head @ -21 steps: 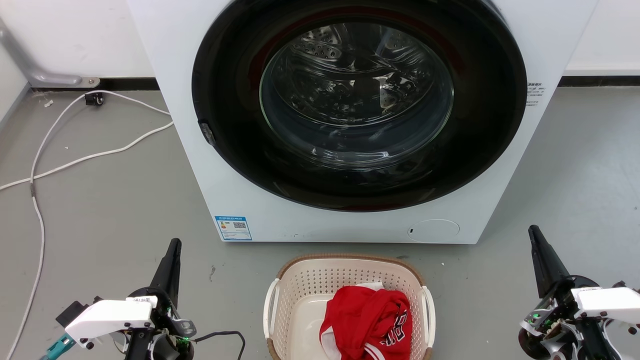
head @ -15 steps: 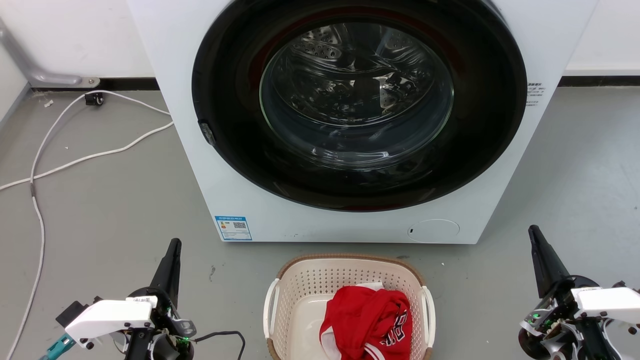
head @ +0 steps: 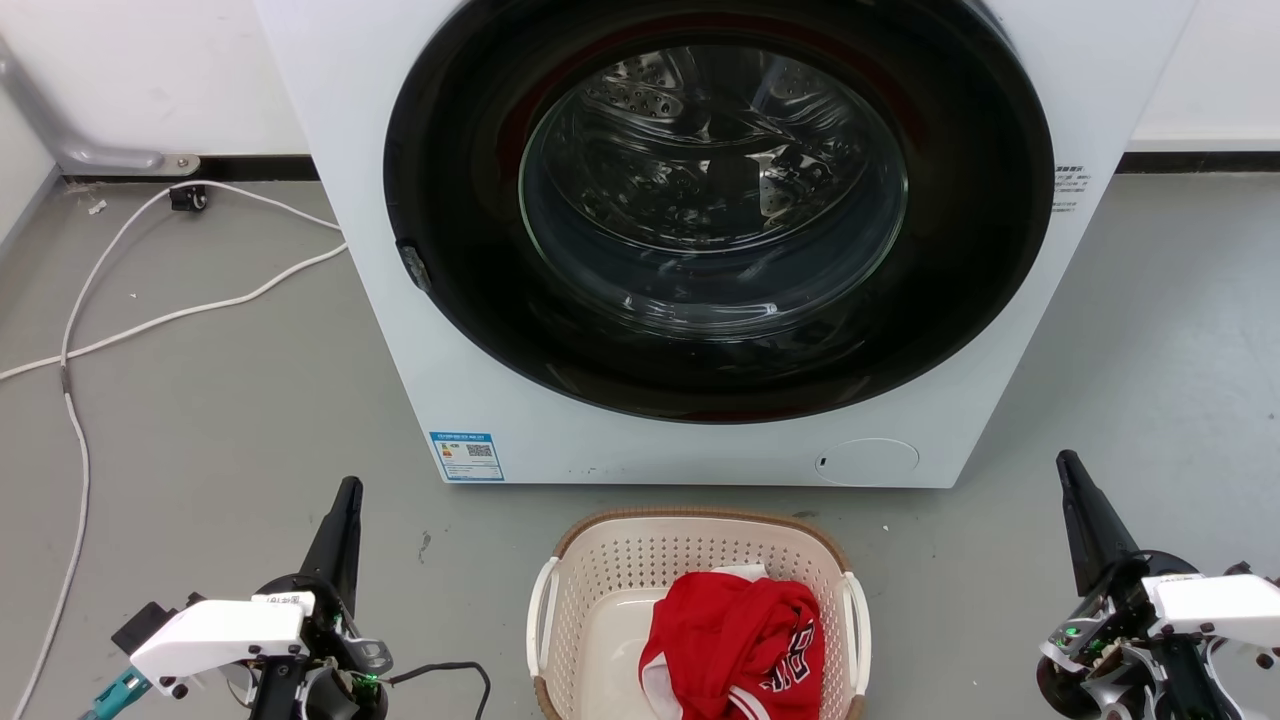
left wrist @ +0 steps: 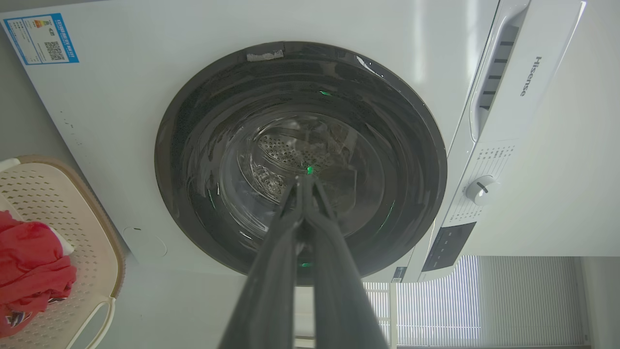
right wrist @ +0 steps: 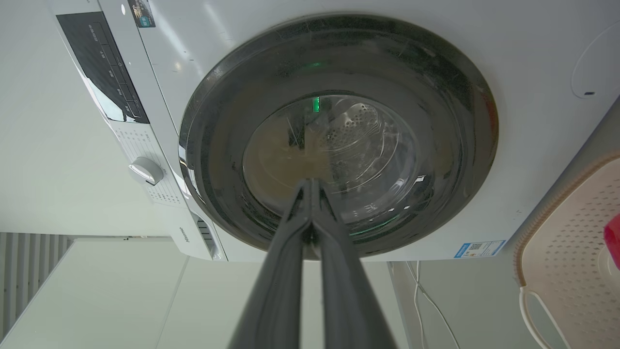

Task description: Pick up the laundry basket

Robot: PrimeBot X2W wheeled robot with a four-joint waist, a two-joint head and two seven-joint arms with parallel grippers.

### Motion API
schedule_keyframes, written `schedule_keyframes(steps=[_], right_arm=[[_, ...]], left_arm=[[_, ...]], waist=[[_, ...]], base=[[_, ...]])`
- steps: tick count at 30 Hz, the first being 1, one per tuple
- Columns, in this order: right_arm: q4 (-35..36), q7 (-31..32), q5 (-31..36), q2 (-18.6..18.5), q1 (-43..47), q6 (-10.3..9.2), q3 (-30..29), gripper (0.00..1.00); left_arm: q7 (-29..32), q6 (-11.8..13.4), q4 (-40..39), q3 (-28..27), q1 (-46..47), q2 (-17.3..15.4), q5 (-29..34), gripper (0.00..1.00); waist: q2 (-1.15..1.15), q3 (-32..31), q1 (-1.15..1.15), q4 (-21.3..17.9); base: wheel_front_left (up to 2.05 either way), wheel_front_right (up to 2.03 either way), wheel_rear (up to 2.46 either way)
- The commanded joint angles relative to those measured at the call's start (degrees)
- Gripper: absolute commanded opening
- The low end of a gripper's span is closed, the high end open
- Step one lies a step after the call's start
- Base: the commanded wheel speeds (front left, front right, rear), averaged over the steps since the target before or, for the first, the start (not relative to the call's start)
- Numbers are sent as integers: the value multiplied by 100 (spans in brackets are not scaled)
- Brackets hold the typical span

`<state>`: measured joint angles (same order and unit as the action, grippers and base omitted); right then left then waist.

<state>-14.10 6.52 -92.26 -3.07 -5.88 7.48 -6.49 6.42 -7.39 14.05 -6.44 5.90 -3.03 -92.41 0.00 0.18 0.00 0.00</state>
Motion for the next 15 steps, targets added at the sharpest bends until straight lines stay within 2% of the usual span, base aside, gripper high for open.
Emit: schedule_keyframes(steps=[1,2,3,9,15], right_arm=[[-10,5,19,23,-70,2,-6,0],[-10,6,19,23,-70,2,-7,0],[-10,6,20,23,-70,2,-7,100],[-24,-69,8,7,81,0,20,100],[91,-318,245,-36,117,0,110,100]], left_arm=[[17,-19,9,-19,56,0,25,0],[18,-19,9,-19,56,0,25,0],[16,-19,9,-20,56,0,26,100],[-107,6,34,152,-25,16,-10,100],[-338,4,-141,393,53,15,210,100]], waist=[[0,0,0,0],[0,0,0,0],[0,0,0,0],[0,0,0,-1],[0,-2,0,-1]], base=[[0,0,0],[0,0,0],[0,0,0],[0,0,0],[0,0,0]])
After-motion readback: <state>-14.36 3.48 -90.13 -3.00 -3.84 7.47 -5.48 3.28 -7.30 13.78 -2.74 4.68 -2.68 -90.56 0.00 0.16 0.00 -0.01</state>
